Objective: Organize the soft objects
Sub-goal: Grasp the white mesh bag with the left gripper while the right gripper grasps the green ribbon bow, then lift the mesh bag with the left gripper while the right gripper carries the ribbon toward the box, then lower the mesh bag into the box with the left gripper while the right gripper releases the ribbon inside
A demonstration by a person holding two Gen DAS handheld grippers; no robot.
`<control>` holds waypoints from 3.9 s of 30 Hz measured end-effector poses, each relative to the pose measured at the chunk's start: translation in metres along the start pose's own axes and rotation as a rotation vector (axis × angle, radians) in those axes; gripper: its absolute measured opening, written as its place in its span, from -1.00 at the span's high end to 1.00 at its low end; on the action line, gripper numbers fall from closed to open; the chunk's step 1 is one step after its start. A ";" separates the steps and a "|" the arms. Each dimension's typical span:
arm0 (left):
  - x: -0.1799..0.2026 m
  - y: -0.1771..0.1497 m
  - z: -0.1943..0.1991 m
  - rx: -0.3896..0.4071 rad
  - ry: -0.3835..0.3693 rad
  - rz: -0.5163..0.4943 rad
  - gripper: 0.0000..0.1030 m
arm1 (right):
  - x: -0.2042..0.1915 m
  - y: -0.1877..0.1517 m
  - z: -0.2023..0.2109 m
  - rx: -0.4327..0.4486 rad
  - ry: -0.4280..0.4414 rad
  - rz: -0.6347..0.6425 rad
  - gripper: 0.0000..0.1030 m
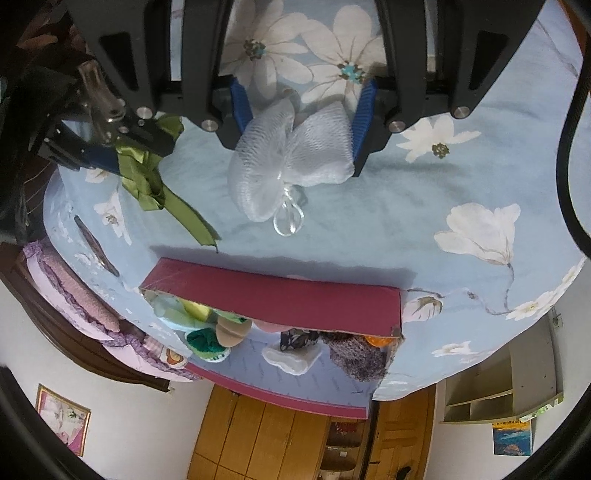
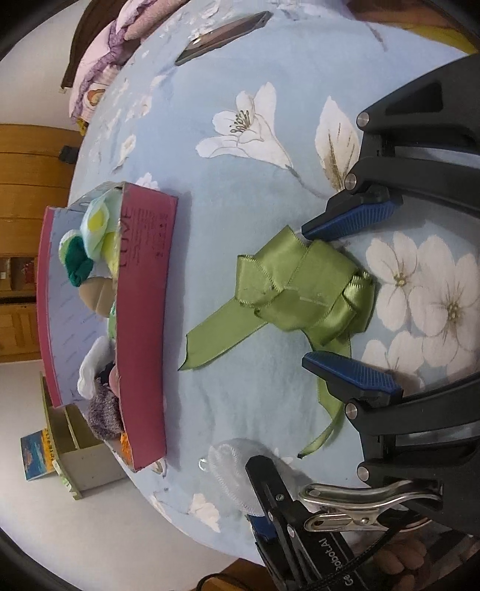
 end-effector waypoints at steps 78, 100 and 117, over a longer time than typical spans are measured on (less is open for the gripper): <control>0.017 0.160 -0.004 0.173 0.032 -0.026 0.10 | 0.021 0.149 0.049 0.319 0.204 -0.030 0.83; -0.007 0.161 -0.083 0.100 0.050 0.042 0.05 | 0.014 0.192 -0.036 0.220 0.223 -0.021 0.83; 0.000 0.153 -0.092 0.101 0.068 -0.008 -0.24 | 0.015 0.200 -0.065 0.186 0.195 -0.019 0.56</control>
Point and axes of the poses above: each gripper's, at about its wrist camera, not at the fingertips, and z roughly against the way its jaws point, x to its right, y to its top, the point moved 3 cm from there along -z, roughly the way its jaws point
